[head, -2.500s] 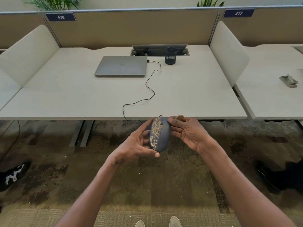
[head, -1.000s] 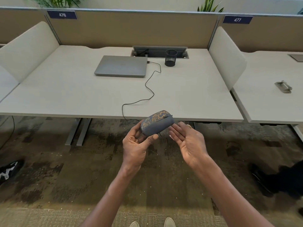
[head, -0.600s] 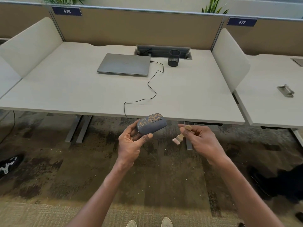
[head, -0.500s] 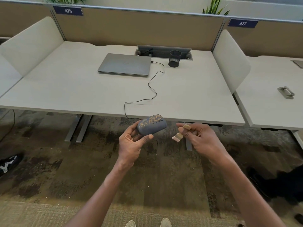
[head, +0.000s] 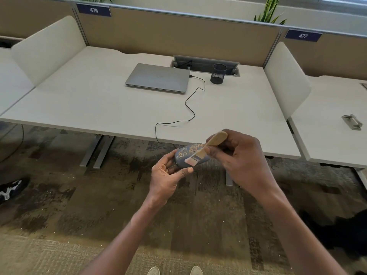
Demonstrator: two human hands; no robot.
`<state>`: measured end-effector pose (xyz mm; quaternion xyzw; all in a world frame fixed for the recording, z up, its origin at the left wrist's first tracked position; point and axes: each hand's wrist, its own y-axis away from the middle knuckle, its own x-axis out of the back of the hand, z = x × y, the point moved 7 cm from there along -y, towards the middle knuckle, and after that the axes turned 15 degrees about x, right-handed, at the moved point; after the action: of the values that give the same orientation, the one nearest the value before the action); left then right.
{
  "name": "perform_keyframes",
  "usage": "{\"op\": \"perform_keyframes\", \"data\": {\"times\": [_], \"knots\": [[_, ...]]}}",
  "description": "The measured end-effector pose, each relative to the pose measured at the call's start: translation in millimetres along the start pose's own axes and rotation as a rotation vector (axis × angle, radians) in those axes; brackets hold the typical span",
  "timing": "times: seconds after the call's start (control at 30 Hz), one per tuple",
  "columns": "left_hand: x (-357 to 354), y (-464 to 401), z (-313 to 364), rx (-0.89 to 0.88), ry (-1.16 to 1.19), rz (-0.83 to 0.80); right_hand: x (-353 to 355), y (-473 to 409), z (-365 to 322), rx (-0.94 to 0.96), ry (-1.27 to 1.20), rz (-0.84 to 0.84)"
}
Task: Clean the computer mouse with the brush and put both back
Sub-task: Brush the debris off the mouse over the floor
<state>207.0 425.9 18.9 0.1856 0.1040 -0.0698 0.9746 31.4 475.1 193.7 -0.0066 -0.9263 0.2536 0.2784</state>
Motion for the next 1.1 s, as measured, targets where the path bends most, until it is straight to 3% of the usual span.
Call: {"op": "perform_keyframes", "data": {"times": [0.43,0.73,1.1], "knots": [[-5,10,-4,-0.025,-0.099,-0.012,-53,-34,-9,0.054,0.202,-0.187],[-2,11,-3,-0.025,-0.009,-0.008,-35,-57,-10,0.065,0.289,-0.08],[-6,10,-1,-0.013,0.001,-0.042,-45,-71,16,-0.095,0.275,-0.131]]}}
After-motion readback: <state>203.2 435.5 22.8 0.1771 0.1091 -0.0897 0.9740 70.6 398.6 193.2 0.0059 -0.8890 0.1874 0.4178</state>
